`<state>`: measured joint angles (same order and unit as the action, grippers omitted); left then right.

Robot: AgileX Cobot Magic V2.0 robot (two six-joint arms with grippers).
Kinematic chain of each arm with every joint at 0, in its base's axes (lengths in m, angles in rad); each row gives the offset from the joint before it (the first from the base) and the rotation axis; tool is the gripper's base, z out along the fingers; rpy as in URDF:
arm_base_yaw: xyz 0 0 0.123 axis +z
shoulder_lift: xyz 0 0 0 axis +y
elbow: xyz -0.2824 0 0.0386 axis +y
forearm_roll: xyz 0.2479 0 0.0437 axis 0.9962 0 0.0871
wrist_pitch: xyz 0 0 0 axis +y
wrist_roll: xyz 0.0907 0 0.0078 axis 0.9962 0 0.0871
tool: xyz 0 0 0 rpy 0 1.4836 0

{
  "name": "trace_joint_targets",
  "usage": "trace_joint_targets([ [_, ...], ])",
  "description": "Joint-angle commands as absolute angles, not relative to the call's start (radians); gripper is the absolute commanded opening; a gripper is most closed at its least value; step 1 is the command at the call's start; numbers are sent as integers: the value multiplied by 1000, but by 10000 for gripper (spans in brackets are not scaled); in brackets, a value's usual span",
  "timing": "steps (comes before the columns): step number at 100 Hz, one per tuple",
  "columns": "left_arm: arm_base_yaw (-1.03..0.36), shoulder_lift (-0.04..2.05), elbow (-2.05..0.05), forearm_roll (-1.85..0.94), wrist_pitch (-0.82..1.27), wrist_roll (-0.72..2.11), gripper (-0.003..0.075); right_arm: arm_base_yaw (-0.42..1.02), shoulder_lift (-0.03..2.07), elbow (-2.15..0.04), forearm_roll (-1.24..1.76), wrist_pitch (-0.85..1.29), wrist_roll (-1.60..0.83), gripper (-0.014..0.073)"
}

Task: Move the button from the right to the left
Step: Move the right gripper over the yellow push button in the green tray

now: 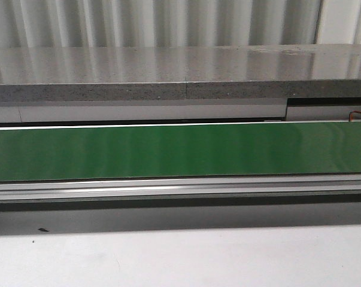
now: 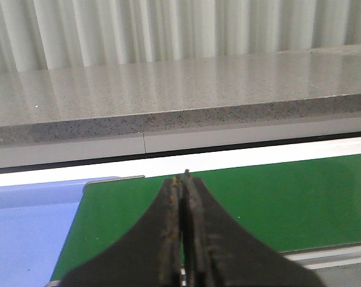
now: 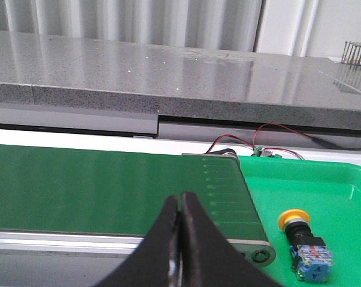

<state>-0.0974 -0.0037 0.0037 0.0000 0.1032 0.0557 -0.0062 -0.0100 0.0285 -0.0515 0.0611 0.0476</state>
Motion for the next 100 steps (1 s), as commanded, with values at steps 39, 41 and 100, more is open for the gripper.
trace_joint_targets([
  [39,-102,-36,43,-7,29,58,-20,-4,-30,6,-61,-15,45,-67],
  [41,-102,-36,43,-7,29,58,-21,-4,-30,6,-61,-15,45,-67],
  [100,-102,-36,43,-7,29,58,-20,-4,77,-128,-73,123,45,-67],
])
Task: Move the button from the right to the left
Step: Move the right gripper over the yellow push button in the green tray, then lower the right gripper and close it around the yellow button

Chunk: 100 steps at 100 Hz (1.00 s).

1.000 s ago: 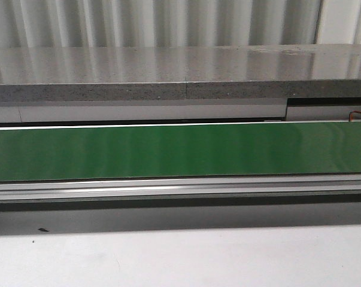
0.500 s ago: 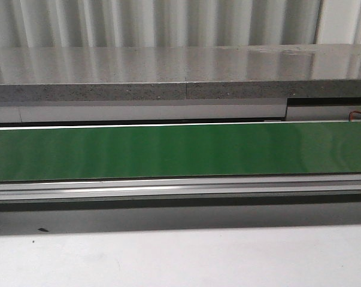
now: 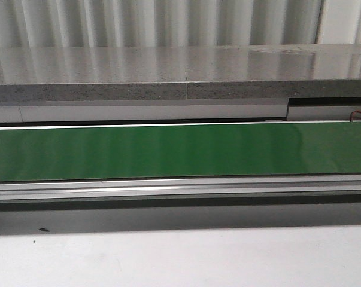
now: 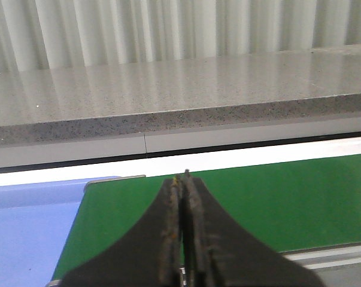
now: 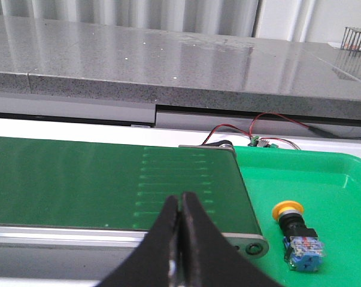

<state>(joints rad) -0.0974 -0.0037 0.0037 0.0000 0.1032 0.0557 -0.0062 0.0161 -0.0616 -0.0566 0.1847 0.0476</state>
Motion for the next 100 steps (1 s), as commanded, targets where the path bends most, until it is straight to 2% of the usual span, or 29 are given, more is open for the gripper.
trace_joint_targets([
  [1,-102,-36,43,-7,29,58,-21,-4,88,-135,-73,123,45,-67],
  [18,-102,-36,43,-7,29,58,-21,-4,246,-226,-73,162,45,-67],
  [72,-102,-36,43,-7,29,58,-21,-4,747,-578,-73,623,45,-53],
  [84,-102,-36,43,-7,29,58,-21,-4,829,-646,-68,692,45,69],
  [91,-102,-36,43,-7,29,58,-21,-4,875,-682,-58,714,45,205],
  [100,-102,-36,43,-7,29,58,-20,-4,930,-723,-49,746,45,435],
])
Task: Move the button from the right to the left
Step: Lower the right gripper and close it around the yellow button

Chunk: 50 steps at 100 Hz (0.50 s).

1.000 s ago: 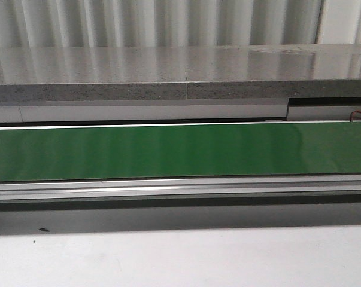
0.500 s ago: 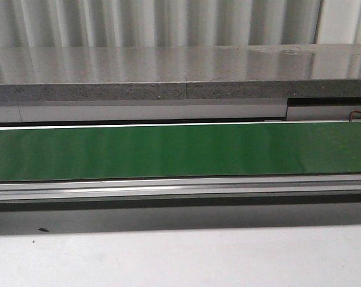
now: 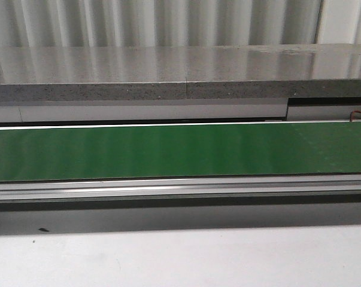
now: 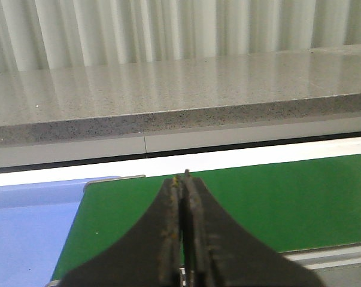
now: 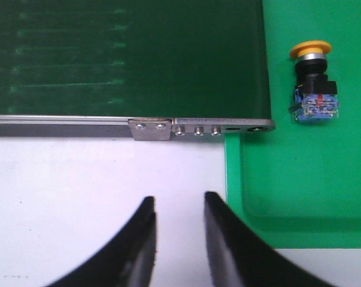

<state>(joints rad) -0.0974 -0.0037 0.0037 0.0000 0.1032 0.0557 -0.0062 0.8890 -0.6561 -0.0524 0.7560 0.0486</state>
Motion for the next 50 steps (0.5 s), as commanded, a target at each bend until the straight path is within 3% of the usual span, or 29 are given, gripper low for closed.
trace_joint_targets([
  [1,-102,-36,43,-7,29,58,-21,-4,939,-726,-49,751,45,470],
  [8,-102,-36,43,-7,29,58,-20,-4,981,-757,-49,772,45,605],
  [13,-102,-36,43,-7,29,58,-21,-4,1008,-781,-49,783,45,654],
  [31,-102,-36,43,-7,29,58,-21,-33,1089,-859,-50,804,45,652],
  [50,-102,-36,43,-7,29,58,-20,-181,1196,-943,-50,796,45,652],
])
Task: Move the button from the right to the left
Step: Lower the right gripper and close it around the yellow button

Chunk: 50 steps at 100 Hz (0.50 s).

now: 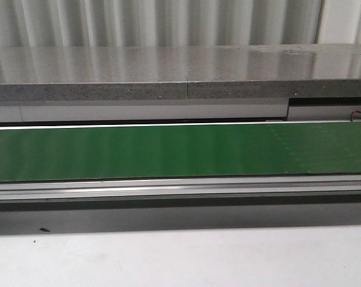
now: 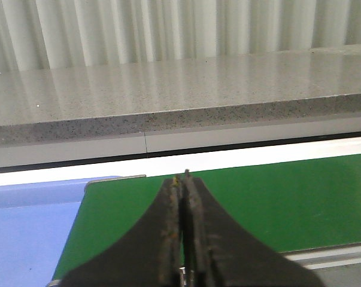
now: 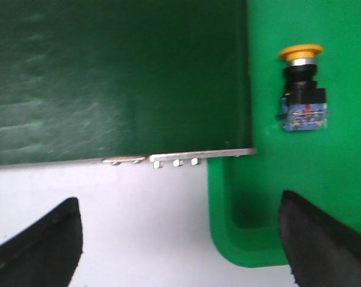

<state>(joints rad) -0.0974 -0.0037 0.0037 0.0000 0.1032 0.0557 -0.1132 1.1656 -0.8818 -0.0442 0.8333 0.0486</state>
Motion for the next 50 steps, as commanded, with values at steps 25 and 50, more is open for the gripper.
trace_joint_targets([
  [25,-102,-36,43,-7,29,58,-20,-374,1387,-1023,-50,745,44,652],
  [50,-102,-36,43,-7,29,58,-21,-408,1573,-1106,-85,733,44,652],
])
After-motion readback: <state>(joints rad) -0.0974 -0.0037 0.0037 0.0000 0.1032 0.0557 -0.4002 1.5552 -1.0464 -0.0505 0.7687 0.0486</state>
